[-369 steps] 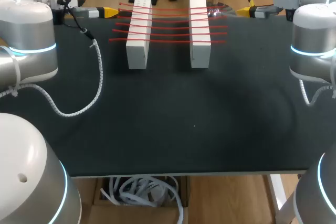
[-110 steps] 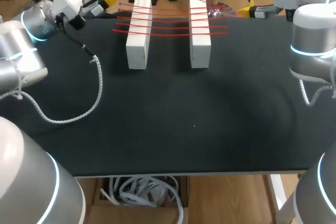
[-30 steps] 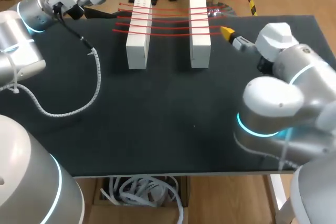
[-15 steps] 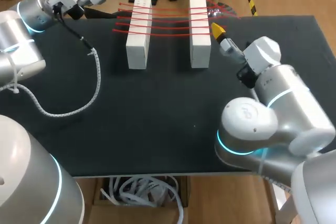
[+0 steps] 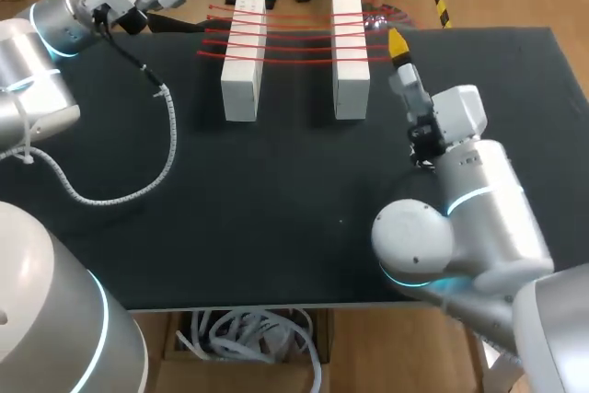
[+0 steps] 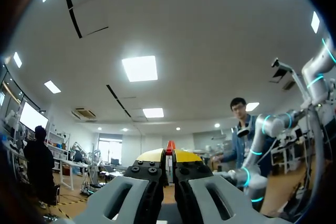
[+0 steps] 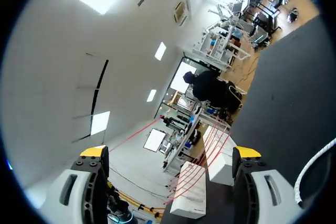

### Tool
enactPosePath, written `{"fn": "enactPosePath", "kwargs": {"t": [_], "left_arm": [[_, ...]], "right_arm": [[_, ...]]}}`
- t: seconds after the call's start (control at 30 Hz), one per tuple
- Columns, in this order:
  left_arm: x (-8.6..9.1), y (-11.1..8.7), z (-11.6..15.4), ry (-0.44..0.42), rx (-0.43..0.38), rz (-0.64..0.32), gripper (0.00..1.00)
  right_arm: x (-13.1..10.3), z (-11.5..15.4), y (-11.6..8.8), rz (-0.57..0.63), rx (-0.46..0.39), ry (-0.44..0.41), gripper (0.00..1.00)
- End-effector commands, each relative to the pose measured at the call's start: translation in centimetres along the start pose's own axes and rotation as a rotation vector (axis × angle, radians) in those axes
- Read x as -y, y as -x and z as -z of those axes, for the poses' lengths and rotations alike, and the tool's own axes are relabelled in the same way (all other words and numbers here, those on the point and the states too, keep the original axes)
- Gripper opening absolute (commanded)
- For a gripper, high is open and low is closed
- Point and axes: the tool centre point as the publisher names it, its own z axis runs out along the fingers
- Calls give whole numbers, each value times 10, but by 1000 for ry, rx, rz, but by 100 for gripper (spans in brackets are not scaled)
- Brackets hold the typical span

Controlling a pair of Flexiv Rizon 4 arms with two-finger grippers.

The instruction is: Grab the tape and strap the tape.

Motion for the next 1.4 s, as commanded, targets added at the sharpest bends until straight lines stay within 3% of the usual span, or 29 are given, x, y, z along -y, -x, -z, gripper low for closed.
{"fn": "enactPosePath", "kwargs": {"t": [0.03,0.23,0.6,1.17,1.4], "left_arm": [[0,-1,0,0,3,-1,0],[0,-1,0,0,3,-1,0],[0,-1,0,0,3,-1,0],[0,-1,0,0,3,-1,0],[0,-1,0,0,3,-1,0]], "right_arm": [[2,0,8,-7,-156,33,100],[13,1,3,-523,-29,197,100],[27,1,-12,-993,66,260,100],[32,-10,-54,-1327,118,265,100],[33,-3,-71,-1329,121,247,100]]}}
